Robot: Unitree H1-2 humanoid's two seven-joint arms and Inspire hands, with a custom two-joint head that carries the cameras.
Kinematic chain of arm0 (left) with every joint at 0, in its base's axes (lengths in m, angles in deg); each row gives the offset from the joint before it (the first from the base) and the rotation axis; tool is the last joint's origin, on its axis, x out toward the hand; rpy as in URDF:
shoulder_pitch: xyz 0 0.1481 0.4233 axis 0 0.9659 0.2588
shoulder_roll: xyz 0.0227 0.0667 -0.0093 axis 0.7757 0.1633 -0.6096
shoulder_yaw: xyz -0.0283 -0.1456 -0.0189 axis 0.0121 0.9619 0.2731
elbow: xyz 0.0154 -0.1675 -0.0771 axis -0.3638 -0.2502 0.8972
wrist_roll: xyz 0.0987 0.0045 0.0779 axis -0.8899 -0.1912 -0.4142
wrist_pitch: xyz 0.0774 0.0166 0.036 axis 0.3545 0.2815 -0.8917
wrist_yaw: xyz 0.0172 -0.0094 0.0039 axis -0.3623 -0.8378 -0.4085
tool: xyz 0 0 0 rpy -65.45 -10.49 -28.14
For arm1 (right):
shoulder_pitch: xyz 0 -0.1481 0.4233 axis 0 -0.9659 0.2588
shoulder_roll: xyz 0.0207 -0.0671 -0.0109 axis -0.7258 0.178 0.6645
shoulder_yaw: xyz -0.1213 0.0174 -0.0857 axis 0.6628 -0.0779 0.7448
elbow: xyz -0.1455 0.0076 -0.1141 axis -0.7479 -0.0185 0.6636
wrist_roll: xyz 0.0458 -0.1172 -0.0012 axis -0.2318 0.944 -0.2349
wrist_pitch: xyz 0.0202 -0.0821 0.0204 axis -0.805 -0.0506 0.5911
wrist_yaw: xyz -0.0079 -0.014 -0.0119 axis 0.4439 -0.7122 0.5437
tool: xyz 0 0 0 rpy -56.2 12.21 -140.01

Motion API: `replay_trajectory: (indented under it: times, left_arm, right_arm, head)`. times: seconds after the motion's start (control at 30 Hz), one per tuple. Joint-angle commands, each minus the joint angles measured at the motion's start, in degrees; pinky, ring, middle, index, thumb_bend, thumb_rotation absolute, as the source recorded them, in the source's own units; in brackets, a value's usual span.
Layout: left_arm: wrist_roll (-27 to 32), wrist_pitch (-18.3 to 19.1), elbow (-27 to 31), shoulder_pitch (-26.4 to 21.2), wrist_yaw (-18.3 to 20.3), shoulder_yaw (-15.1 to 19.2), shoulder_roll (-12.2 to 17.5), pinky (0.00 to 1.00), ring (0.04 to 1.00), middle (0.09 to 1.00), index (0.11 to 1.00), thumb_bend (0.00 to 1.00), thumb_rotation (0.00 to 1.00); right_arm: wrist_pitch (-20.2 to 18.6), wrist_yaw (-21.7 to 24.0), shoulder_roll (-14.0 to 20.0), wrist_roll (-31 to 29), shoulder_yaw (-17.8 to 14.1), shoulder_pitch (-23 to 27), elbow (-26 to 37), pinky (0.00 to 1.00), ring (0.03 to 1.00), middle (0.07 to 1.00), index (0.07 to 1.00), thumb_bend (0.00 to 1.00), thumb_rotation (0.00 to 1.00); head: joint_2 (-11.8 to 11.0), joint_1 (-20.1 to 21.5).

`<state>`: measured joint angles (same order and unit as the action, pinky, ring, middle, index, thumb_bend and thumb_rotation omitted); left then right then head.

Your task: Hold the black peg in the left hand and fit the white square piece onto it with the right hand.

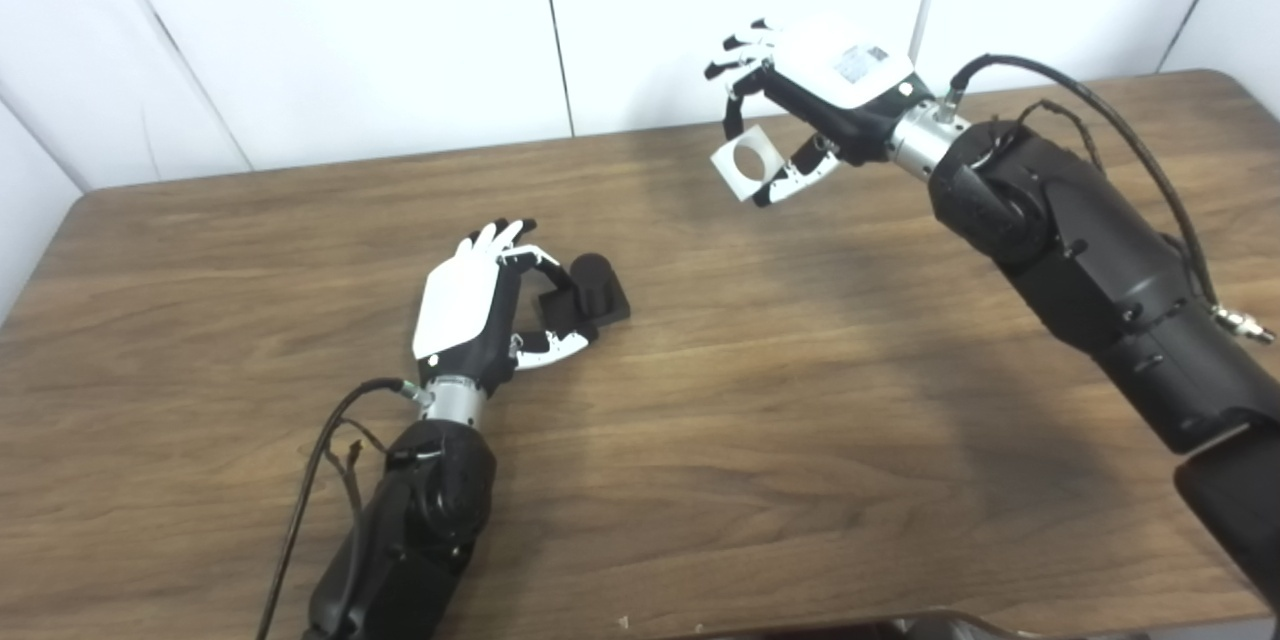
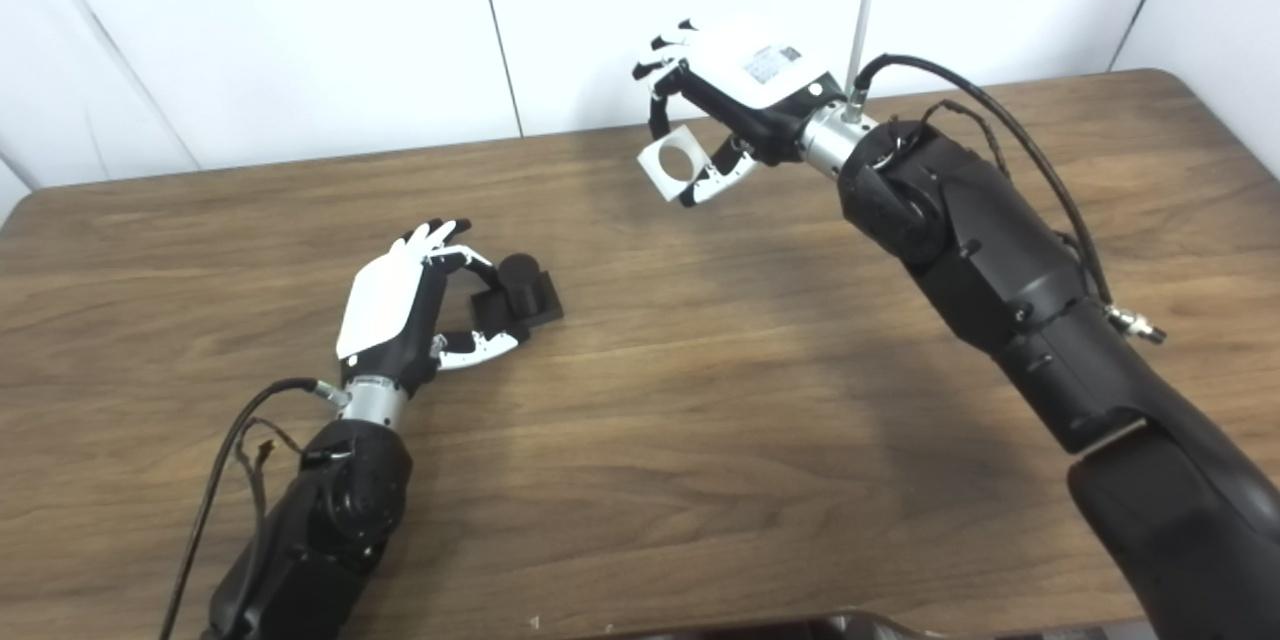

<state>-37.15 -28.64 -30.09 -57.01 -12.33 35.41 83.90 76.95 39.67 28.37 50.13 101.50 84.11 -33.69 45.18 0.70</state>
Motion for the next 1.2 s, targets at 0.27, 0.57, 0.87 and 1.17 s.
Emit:
replay_trajectory:
  times: [0.27, 0.57, 0.87, 1.17]
  left_arm:
    - [-3.1, 2.7, -5.3, 1.8, 4.5, -2.9, -1.3, 0.99, 0.967, 0.914, 0.492, 0.52, 0.08]
    - [-3.8, 2.2, -5.9, 1.6, 3.5, -2.9, -2.1, 0.97, 0.953, 0.905, 0.492, 0.52, 0.09]
    - [-3.4, 2.2, -5.4, 1.7, 3.8, -2.6, -2.1, 0.98, 0.950, 0.903, 0.492, 0.51, 0.09]
    - [-3.6, 1.8, -5.7, 1.8, 3.5, -2.8, -2.0, 0.97, 0.947, 0.901, 0.492, 0.51, 0.09]
  right_arm:
    - [1.8, 2.3, -4.3, 1.2, 1.6, 3.1, 2.3, 0.93, 0.888, 0.822, 0.486, 0.51, 0.16]
    - [2.7, 1.6, -6.9, 3.0, 3.0, 2.7, 0.8, 0.94, 0.887, 0.824, 0.486, 0.51, 0.15]
    - [3.5, 1.5, -9.0, 4.0, 3.7, 2.9, -1.7, 0.94, 0.891, 0.825, 0.484, 0.51, 0.15]
    - [3.1, 1.4, -10.4, 5.7, 4.5, 3.3, -3.9, 0.95, 0.891, 0.826, 0.486, 0.51, 0.15]
  head:
    - [0.2, -2.1]
    - [0.5, -4.3]
    - [0.5, -4.4]
    - [0.6, -4.7]
